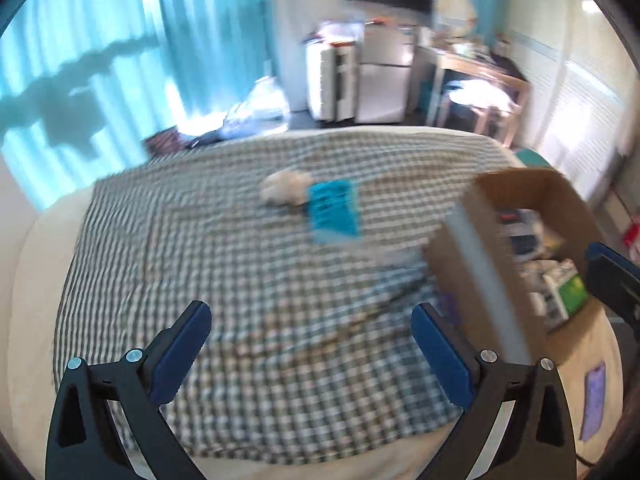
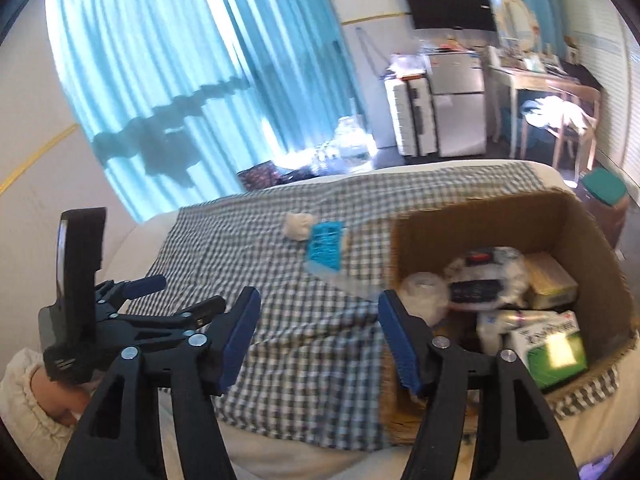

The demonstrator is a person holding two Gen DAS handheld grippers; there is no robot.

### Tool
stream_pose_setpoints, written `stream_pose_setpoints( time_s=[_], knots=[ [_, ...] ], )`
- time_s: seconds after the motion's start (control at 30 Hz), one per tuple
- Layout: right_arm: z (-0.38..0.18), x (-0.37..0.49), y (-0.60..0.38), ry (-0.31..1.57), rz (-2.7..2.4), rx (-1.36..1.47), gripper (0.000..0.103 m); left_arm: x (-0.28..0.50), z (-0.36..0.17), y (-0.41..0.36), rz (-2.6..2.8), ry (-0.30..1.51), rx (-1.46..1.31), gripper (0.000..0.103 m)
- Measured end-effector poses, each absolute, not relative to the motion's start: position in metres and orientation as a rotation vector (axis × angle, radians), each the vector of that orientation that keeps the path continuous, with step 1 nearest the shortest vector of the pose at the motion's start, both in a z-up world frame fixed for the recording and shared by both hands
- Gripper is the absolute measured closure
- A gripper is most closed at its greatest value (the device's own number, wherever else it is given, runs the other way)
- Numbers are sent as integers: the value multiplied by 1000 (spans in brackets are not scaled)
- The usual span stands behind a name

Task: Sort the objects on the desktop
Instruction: 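Grasp the blue blister pack with the right tool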

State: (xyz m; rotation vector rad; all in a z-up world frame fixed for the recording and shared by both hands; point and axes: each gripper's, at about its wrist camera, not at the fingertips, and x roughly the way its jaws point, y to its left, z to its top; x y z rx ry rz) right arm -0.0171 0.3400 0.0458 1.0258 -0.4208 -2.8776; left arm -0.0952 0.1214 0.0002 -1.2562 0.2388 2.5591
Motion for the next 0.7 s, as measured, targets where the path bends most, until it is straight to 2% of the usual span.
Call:
stream_pose_setpoints(
  time_s=[0.33,0.47,0.6,0.7],
  knots=[
    [-11,-99,257,-79,-2819,1175,37,-134,-63,46,2644,117,-1473,0],
    [-37,-137,258,-98,-2854,1228,37,-152,-91,32,2638,105,-1542,0],
    [-63,-186,278,-250,-2918,1299,37,-170,-118,26,2627,82,-1591,0],
    [-86,-226,286,-263,-2963,1390,37,-189,-134,26,2626,54,-1618,0]
  ],
)
